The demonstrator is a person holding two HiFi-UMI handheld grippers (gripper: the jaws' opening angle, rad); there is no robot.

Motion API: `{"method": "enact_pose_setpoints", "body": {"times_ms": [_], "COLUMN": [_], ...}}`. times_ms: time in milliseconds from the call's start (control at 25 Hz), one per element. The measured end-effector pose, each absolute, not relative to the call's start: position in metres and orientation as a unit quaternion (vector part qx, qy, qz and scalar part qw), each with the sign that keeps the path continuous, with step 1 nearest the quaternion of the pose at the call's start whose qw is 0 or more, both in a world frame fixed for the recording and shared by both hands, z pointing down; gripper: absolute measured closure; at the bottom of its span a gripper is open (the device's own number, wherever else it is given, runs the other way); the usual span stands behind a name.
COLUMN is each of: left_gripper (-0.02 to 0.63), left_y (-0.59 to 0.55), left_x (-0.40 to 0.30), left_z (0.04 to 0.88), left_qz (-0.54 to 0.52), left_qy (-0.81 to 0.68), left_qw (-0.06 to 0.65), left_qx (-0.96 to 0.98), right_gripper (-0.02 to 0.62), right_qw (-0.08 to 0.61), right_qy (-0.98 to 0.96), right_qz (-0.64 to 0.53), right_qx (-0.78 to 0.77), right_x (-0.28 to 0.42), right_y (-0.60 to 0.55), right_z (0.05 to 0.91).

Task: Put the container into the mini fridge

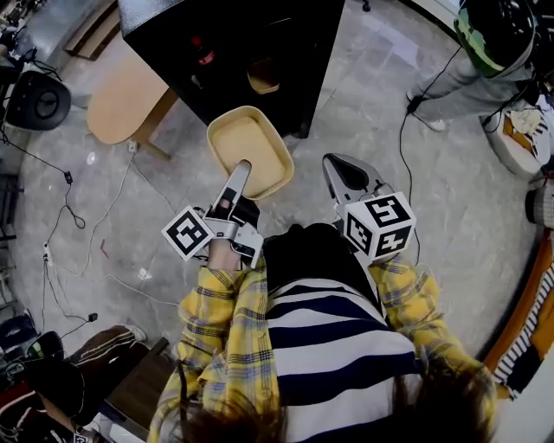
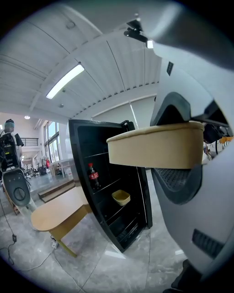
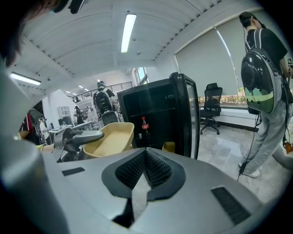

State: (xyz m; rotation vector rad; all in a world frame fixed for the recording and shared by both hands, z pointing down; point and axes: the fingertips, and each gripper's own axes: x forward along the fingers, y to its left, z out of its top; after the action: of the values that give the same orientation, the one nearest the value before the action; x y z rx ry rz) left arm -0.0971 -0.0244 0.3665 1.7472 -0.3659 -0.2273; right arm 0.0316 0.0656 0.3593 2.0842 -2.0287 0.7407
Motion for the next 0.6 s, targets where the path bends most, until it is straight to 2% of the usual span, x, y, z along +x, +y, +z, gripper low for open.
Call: {"method": "enact_pose_setpoints", "body": {"times_ms": [600], "left_gripper": [0.383], "left_y": [-0.113], "left_x": [-0.036], "left_z": [0.353], "left_qz": [-0.148], "left_qy": [-0.186], "left_qw": [0.615], "left_qx": [0.752], "right_gripper": [0.568], "right_qw": [0.082], "right_qy": [-0.71], "right_qz": [0.24], "right_qx": [0.657], "right_x": [0.089], "right_y": [-0.031], "right_z": [0.354]}}
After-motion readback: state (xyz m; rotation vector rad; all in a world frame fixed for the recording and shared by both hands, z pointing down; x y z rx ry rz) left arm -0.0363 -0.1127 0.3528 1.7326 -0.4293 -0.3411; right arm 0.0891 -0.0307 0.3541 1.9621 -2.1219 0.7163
